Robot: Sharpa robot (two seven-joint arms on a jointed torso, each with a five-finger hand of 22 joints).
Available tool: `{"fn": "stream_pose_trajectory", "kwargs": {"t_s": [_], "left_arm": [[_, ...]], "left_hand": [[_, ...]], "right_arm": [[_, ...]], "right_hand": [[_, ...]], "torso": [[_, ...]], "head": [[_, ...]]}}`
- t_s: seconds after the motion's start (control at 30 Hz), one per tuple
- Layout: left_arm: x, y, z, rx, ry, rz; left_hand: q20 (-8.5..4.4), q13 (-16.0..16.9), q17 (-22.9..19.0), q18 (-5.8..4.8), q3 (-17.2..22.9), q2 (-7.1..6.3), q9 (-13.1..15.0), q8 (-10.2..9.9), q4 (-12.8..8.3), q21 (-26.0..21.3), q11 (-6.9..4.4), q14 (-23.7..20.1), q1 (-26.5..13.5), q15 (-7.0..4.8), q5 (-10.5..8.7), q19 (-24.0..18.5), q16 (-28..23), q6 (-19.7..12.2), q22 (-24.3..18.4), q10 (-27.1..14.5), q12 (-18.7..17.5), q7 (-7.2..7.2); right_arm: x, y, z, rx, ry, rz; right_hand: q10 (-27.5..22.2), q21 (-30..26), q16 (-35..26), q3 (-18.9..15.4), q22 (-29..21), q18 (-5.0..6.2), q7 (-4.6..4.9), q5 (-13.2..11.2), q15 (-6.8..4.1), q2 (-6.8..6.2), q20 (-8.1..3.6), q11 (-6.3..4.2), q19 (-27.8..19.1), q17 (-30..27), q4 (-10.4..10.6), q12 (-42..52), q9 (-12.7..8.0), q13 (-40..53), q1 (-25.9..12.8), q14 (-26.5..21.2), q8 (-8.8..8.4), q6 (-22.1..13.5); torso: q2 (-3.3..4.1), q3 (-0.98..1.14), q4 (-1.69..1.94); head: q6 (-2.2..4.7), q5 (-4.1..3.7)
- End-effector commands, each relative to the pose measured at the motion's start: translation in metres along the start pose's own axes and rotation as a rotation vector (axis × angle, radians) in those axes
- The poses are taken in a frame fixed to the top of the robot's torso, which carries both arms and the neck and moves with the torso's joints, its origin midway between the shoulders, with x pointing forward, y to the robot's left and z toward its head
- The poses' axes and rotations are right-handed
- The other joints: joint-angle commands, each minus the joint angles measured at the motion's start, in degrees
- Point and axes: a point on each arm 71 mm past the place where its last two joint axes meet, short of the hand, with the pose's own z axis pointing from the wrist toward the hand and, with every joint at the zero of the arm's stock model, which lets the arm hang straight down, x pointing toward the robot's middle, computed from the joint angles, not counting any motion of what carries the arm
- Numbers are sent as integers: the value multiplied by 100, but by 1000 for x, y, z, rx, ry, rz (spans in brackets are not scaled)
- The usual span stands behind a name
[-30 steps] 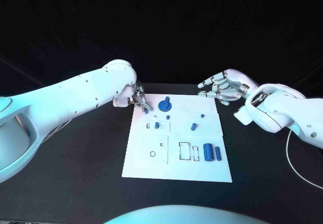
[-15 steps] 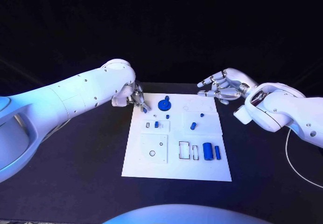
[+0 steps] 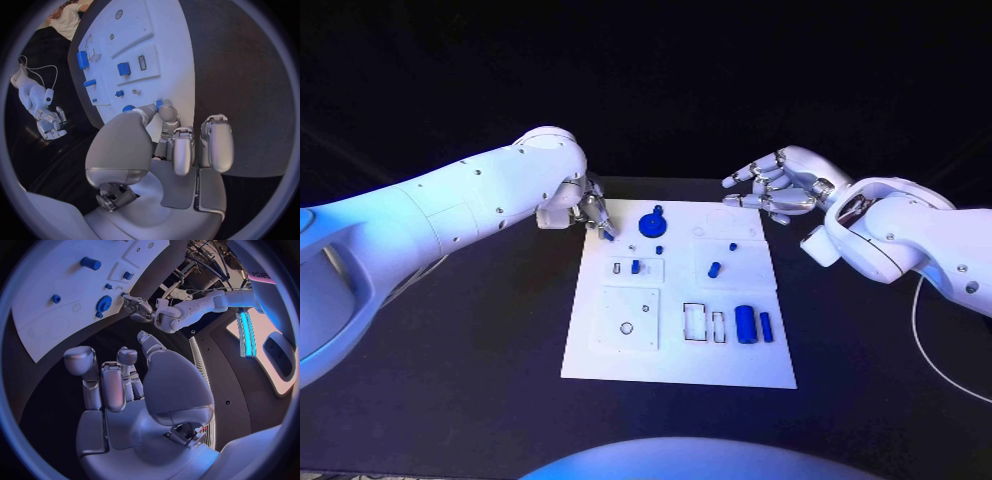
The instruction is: Assemble the parts on the task board
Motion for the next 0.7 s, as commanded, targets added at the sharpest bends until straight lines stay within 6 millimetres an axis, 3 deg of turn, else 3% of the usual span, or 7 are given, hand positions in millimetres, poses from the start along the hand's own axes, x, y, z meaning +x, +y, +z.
{"fn": "stream_pose_trajectory", "kwargs": {"t_s": [0.03, 0.4, 0.7], "left_arm": [[0, -1, -4, 49, -30, -50], [10, 6, -34, 170, -150, -114], [41, 4, -48, 255, -186, -115]], "left_hand": [[14, 24, 1506, 45, 890, -42, 6, 42, -814, -14, -21, 591, -106, 17, 108, 276, 14, 1, 881, 64, 42, -4], [-1, 110, 1506, 33, 1175, -149, 18, 142, -979, 28, -48, 591, -351, -1, 317, 299, 14, 59, 921, 180, 147, -34], [-9, 155, 1506, 23, 1238, -180, 16, 163, -1026, 68, -60, 591, -405, -10, 341, 316, 14, 81, 952, 222, 192, -46]], "right_arm": [[2, 1, 0, -5, 17, -5], [0, -1, -2, 2, 18, -5], [0, -2, -2, 6, 19, -5]], "right_hand": [[-38, -22, -37, -5, -8, 108, -2, 5, -35, 29, -40, -6, -5, -7, -17, 15, -8, 4, 8, 273, 33, 14], [-33, -28, -41, -6, -18, 109, -1, 12, -35, 31, -40, -6, -9, -11, -17, 25, -8, 12, 11, 272, 34, 16], [-33, -28, -41, -6, -18, 109, -1, 12, -35, 31, -40, -6, -9, -11, -17, 25, -8, 12, 11, 272, 34, 16]], "torso": [[-7, 4, -1], [-26, 5, 42], [-39, 4, 74]], "head": [[23, 14], [55, -4], [17, -7]]}}
